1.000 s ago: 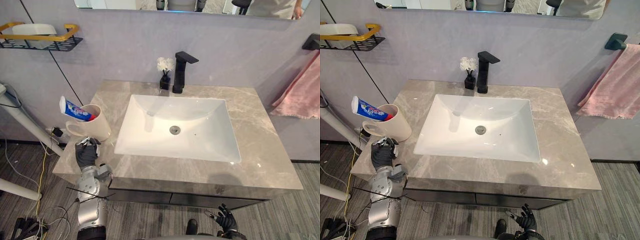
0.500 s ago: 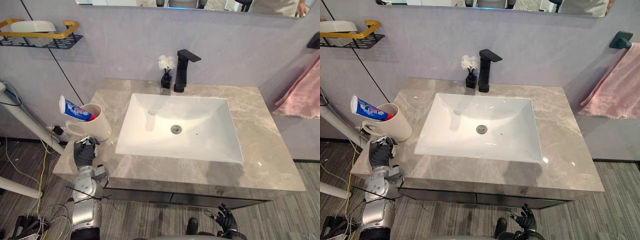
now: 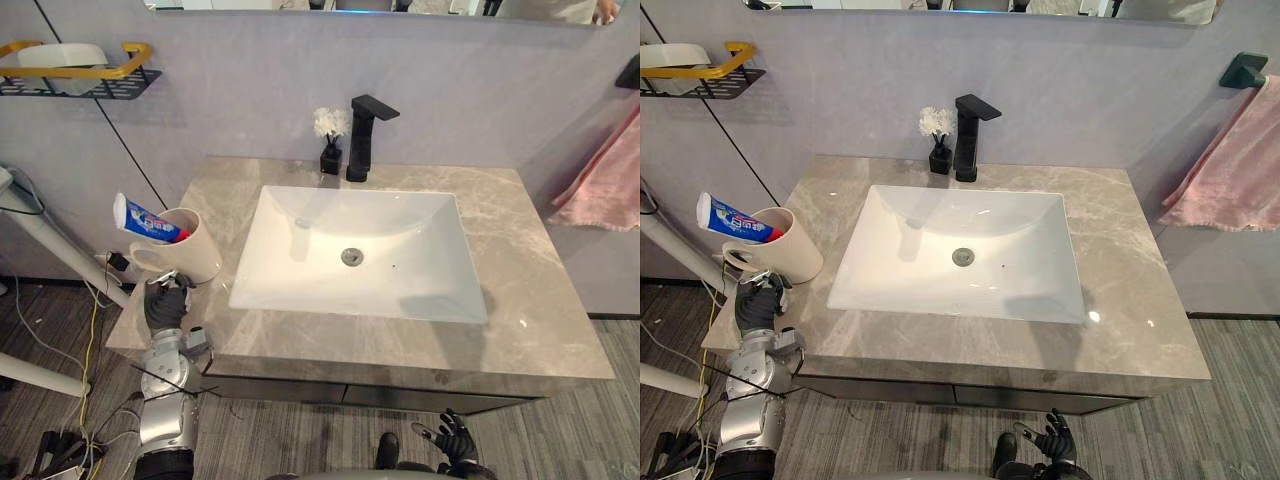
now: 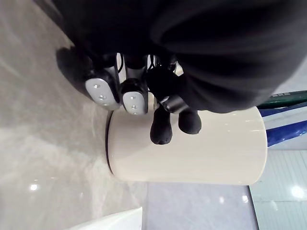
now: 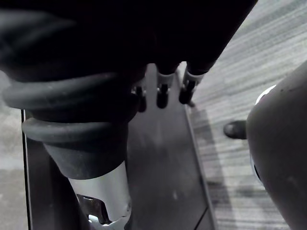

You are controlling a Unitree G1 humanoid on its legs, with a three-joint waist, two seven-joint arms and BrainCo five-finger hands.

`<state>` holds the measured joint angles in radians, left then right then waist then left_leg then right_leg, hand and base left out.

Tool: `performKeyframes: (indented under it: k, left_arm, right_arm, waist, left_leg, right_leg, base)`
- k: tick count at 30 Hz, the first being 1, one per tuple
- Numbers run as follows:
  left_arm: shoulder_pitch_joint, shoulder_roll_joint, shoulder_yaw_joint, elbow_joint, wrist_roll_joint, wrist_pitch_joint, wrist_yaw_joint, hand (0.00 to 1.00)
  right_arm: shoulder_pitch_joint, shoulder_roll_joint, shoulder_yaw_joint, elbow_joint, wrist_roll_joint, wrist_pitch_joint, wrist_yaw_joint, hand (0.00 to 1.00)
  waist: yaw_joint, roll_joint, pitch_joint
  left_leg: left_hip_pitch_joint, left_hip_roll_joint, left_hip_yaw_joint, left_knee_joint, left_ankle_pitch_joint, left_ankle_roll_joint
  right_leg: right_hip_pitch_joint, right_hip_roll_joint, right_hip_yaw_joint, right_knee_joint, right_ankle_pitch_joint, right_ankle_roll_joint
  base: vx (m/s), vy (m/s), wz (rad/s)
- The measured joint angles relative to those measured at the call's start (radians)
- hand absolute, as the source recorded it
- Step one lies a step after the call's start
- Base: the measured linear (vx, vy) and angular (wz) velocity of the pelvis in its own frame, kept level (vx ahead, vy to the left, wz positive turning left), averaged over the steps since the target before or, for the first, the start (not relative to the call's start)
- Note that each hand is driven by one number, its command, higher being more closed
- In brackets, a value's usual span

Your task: Organize washtable

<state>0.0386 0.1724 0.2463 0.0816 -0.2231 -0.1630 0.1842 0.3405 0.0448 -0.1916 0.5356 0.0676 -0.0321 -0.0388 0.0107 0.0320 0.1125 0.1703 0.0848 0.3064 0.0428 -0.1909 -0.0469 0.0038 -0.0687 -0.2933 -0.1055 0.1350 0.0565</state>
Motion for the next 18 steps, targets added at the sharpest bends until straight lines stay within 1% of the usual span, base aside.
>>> performKeyframes:
  k: [2,8,13,15,18]
  left_arm:
    - [-0.018,0.001,0.001,0.011,-0.001,0.0,0.016,1.0]
    - [-0.038,0.022,-0.001,0.032,-0.001,0.0,0.019,1.0]
    - [-0.07,0.039,0.002,0.049,-0.002,0.0,0.041,1.0]
    - [-0.09,0.04,0.005,0.057,-0.002,0.0,0.048,1.0]
    - [-0.121,0.04,0.022,0.078,-0.003,0.0,0.063,1.0]
  right_arm:
    - [-0.001,-0.009,0.0,0.001,0.0,0.0,0.0,0.0]
    - [-0.001,-0.013,-0.008,0.002,0.0,0.0,-0.003,0.0]
    - [-0.009,-0.014,-0.01,0.02,-0.001,0.0,-0.003,0.0]
    - [-0.01,-0.014,-0.016,0.024,-0.001,0.0,-0.004,0.0]
    - [-0.019,-0.014,-0.018,0.024,-0.001,0.0,-0.006,0.0]
  waist:
    - [0.001,0.003,0.002]
    - [-0.005,0.003,0.002]
    - [-0.007,0.004,0.004]
    - [-0.007,0.006,0.013]
    - [-0.014,0.007,0.024]
  left_leg:
    - [-0.005,0.0,0.0,0.0,0.0,0.0]
    - [-0.013,-0.002,0.0,0.0,0.0,0.0]
    - [-0.036,-0.008,0.007,0.001,0.0,0.001]
    - [-0.037,-0.009,0.007,0.001,0.0,0.001]
    - [-0.037,-0.01,0.008,0.0,0.0,0.001]
  right_leg:
    - [-0.005,0.0,0.001,0.0,0.0,0.0]
    - [-0.014,-0.001,0.003,0.0,0.001,0.0]
    - [-0.043,-0.003,0.018,0.0,0.005,0.002]
    - [-0.044,-0.003,0.018,0.0,0.006,0.002]
    - [-0.045,-0.004,0.02,0.0,0.006,0.002]
  base:
    - [0.0,0.0,0.0]
    - [0.0,0.0,0.0]
    - [-0.03,0.004,-0.07]
    - [0.0,0.0,0.0]
    - [0.0,0.0,0.0]
